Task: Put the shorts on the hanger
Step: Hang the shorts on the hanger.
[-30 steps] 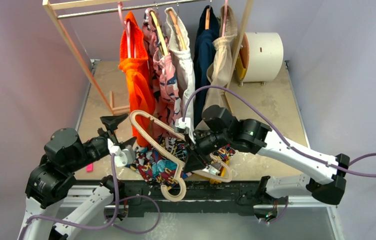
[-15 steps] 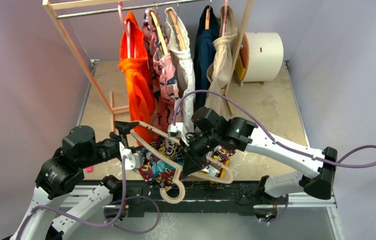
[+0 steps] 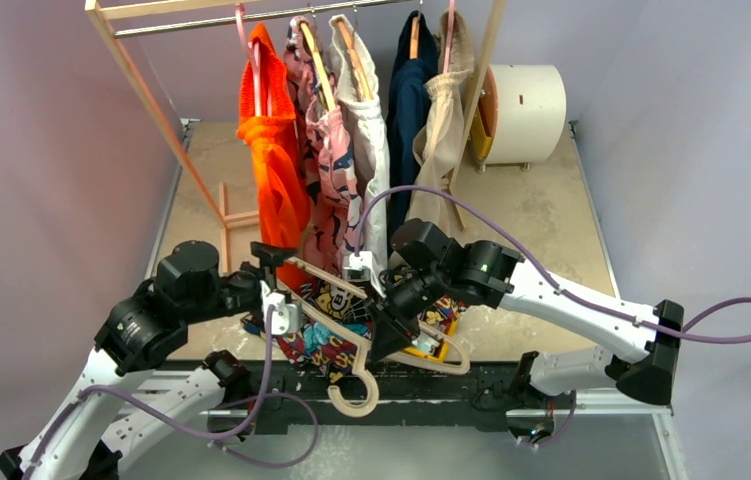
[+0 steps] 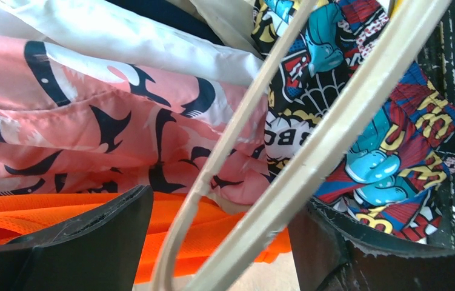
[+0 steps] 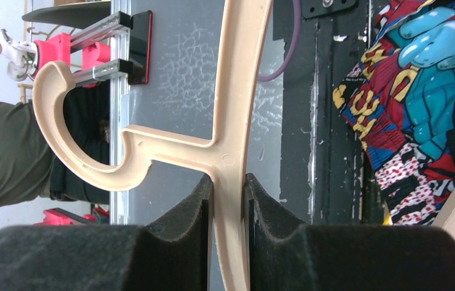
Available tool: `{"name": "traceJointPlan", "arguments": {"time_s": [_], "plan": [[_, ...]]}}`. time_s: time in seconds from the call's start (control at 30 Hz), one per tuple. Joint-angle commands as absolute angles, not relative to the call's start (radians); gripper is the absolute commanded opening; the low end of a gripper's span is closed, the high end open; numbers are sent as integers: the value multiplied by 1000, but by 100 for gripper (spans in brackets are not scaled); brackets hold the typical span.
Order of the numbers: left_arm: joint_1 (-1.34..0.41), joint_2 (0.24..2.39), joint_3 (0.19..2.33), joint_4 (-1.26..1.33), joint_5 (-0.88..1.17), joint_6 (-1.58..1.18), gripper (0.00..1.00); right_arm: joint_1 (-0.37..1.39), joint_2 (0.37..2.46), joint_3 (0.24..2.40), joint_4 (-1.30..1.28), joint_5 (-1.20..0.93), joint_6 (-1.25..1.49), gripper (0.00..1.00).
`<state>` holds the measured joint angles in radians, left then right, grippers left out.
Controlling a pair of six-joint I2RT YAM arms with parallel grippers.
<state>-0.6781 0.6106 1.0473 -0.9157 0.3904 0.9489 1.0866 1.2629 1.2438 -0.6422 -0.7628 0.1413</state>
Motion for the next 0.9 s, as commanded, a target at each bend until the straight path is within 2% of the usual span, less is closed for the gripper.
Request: {"name": "traceJointPlan", "arguments": {"time_s": [0.0, 0.13, 0.4, 0.67, 0.77, 0.87], "plan": [[-686, 609, 1013, -800, 432, 907, 75, 1089, 1230, 1212, -571, -816, 169, 0], [-685, 607, 975, -730, 434, 856, 62, 1089, 1240, 1208, -562, -818, 170, 0], [-686, 602, 932, -689, 439, 808, 43, 1089, 1245, 1219, -565, -820, 169, 0], [-685, 606, 919, -690, 461, 796, 28, 1089, 1271, 1239, -591, -821, 168, 0], [-686, 601, 919, -689, 463, 779, 28, 1089, 1273, 1251, -602, -820, 171, 0], [-686, 583, 908, -672, 448, 749, 35, 1089, 1275, 1258, -601, -816, 182, 0]]}}
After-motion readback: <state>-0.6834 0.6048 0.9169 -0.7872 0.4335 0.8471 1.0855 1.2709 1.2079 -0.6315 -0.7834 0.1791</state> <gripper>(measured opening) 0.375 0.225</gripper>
